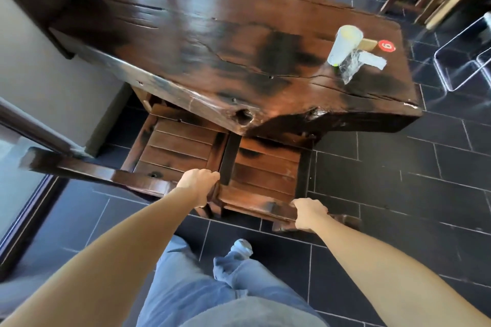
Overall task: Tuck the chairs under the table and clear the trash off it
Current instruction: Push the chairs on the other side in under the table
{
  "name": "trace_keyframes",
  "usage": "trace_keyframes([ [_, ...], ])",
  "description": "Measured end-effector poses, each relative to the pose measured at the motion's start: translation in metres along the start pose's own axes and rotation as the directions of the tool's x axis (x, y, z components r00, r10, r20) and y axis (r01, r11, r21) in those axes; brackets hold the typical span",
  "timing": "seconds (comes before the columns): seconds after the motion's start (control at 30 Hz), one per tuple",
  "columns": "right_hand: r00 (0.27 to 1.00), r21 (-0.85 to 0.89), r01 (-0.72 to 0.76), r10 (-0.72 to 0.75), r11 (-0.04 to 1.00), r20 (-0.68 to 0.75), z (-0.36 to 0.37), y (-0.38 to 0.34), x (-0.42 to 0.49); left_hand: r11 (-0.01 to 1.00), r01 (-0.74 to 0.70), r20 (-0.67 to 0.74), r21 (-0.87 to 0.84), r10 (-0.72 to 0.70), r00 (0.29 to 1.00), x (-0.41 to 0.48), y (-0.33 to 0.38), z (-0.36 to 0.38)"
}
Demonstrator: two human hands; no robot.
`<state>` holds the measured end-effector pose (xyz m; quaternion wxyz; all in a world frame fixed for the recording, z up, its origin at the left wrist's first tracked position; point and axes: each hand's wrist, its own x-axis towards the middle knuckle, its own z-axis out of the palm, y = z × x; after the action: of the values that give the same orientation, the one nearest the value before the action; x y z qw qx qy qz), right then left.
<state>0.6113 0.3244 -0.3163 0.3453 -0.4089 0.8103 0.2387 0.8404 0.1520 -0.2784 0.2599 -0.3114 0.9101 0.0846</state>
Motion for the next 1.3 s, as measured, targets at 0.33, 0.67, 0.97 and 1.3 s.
trace_keyframes([
  [0.33,0.999,-0.048,0.023,-0.021,0.999,0.041,0.023,0.004,-0.014,0.994,-0.072,0.027,0.087,0.07,0.997,-0.022,0.008,0.014],
  [0.67,1.0,0.029,0.025,-0.025,0.999,-0.014,0.028,0.003,-0.019,1.0,0.0,0.012,-0.002,0.0,1.0,-0.022,0.015,0.021],
  [0.97,0.922,0.211,0.266,-0.185,0.941,-0.339,0.028,-0.008,-0.054,0.992,-0.008,0.015,-0.126,0.01,1.0,-0.023,0.018,0.025],
  [1.3,0.73,0.245,0.138,0.069,0.96,-0.68,0.039,-0.027,-0.147,0.9,-0.432,-0.409,0.059,0.416,0.812,-0.069,0.075,-0.032],
])
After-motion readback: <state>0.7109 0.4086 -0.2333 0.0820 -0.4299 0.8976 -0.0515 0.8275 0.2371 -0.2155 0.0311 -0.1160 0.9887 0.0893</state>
